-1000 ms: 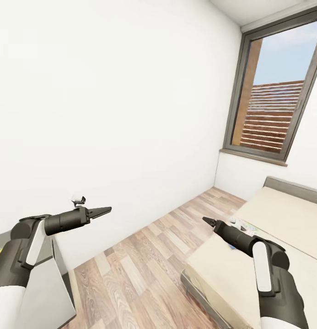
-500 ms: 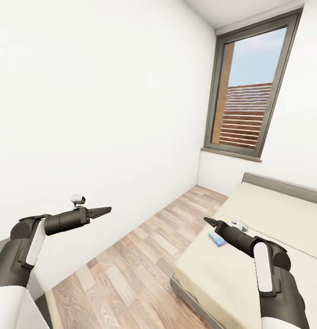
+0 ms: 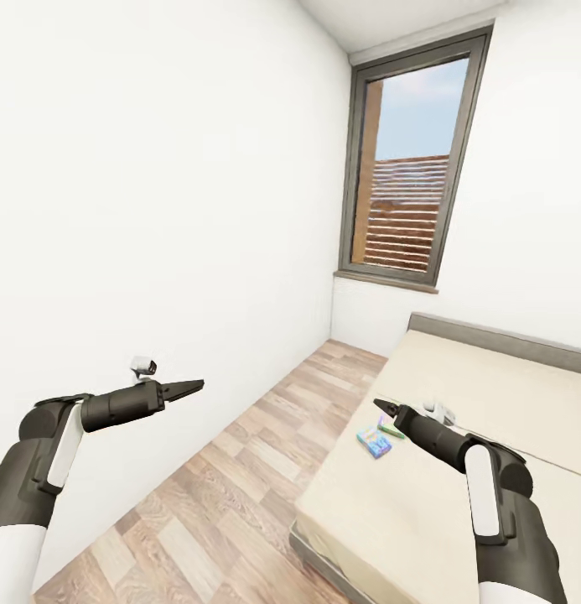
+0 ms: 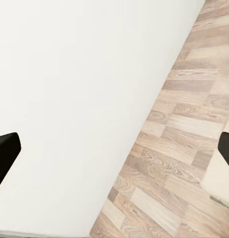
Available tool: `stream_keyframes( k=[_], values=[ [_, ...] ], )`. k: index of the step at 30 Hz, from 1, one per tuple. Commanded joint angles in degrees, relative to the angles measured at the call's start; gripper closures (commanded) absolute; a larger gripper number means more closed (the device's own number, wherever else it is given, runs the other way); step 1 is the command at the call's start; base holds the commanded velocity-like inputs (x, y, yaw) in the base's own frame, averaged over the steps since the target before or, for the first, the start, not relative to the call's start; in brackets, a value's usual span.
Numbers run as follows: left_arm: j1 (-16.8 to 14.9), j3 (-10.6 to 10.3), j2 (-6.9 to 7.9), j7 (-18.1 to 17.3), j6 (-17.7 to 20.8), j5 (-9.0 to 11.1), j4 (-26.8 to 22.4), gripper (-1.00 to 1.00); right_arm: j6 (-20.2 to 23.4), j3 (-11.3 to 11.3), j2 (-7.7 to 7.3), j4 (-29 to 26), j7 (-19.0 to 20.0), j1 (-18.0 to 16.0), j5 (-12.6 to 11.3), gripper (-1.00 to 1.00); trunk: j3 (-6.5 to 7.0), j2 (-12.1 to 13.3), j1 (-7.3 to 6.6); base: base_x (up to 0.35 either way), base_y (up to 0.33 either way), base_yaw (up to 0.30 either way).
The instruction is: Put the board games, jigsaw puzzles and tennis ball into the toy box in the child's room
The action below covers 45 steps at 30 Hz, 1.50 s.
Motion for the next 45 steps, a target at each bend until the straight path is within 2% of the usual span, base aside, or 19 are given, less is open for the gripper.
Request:
stream_keyframes(
  k=[1,45],
  values=[
    [0.0,0.0,0.03,-0.1,0.4,0.1,0.0,-1.00,0.3,-0.2,0.08,0.0,0.6,-0.1,0.4,-1.00,-0.02,0.0,0.05,0.191,0.068,-0.277],
    [0.0,0.0,-0.08,-0.1,0.4,0.2,0.0,-1.00,0.2,-0.2,0.08,0.0,0.6,-0.1,0.4,-1.00,-0.02,0.0,0.05,0.020,0.005,-0.277]
  ],
)
